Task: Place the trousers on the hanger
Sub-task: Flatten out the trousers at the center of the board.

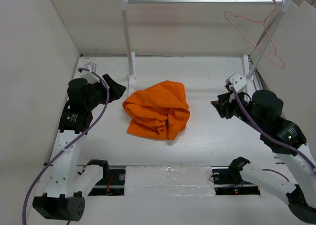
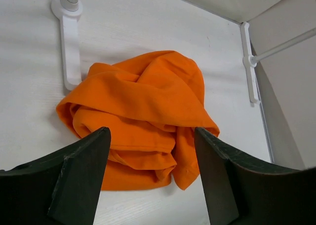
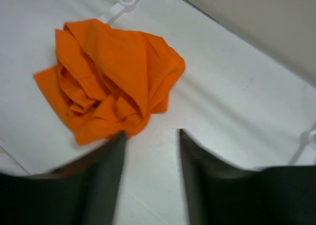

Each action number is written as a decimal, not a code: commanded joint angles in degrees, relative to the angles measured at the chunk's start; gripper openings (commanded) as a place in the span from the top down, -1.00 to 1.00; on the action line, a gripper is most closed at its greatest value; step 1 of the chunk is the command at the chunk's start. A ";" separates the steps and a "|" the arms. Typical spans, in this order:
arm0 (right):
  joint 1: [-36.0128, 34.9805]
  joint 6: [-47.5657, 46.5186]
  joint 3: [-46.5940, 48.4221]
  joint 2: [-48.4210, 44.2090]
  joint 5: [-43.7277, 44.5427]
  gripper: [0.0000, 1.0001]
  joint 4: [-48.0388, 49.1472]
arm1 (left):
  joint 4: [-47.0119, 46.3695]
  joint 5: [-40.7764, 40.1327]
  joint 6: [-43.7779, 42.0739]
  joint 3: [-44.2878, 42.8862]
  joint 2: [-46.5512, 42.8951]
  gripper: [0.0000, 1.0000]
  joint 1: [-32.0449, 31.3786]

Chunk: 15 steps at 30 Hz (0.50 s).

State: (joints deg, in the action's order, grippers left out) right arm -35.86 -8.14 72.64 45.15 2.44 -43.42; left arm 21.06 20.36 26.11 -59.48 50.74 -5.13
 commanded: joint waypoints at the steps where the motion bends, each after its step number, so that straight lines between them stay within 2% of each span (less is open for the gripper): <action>1: 0.79 -0.12 -1.88 -2.34 -0.15 0.46 -1.40 | -2.16 0.47 3.06 -1.16 -0.38 -0.27 0.38; 2: 0.79 -0.03 -2.59 -3.21 -0.93 0.89 -1.41 | -2.16 0.56 3.51 -0.90 -0.38 -0.23 0.38; 3: 0.79 0.32 -4.51 -3.22 -1.73 1.00 -1.49 | -1.99 0.82 3.77 -0.38 -0.47 -0.17 0.38; 6: 0.79 1.81 -7.77 -1.65 -5.86 1.00 -2.02 | -1.20 1.00 3.86 4.54 -1.61 0.19 0.38; 7: 0.79 2.94 -10.56 -0.94 -6.82 1.00 -1.85 | -0.76 1.08 3.60 7.60 -1.96 0.60 0.38; 8: 0.79 3.04 -11.98 -0.41 -9.18 1.00 -1.50 | -0.41 1.43 2.55 9.37 -2.57 0.79 0.38; 10: 0.79 4.61 -16.97 0.73 -10.87 1.00 0.61 | -1.89 1.35 2.19 13.75 -2.75 1.00 -3.11; 11: 0.09 5.15 -18.57 0.82 -12.35 1.00 1.66 | -2.25 0.22 2.37 14.56 -1.45 1.00 -5.66; 12: -0.79 5.59 -19.98 0.82 -12.98 0.99 4.72 | -1.55 -4.84 2.54 14.48 -0.22 1.00 -10.73; 13: -1.32 7.33 -21.65 0.47 -13.33 0.64 6.23 | -1.11 -8.37 2.72 13.70 0.75 1.00 -13.04; 15: -2.54 8.05 -25.70 0.29 -14.82 0.19 11.04 | -0.67 -15.75 4.55 12.47 2.61 0.92 -17.18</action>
State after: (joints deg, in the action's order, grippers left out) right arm -36.67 -2.92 49.10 47.27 -7.94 -41.30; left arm 21.63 14.41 29.21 -45.47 52.62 -17.93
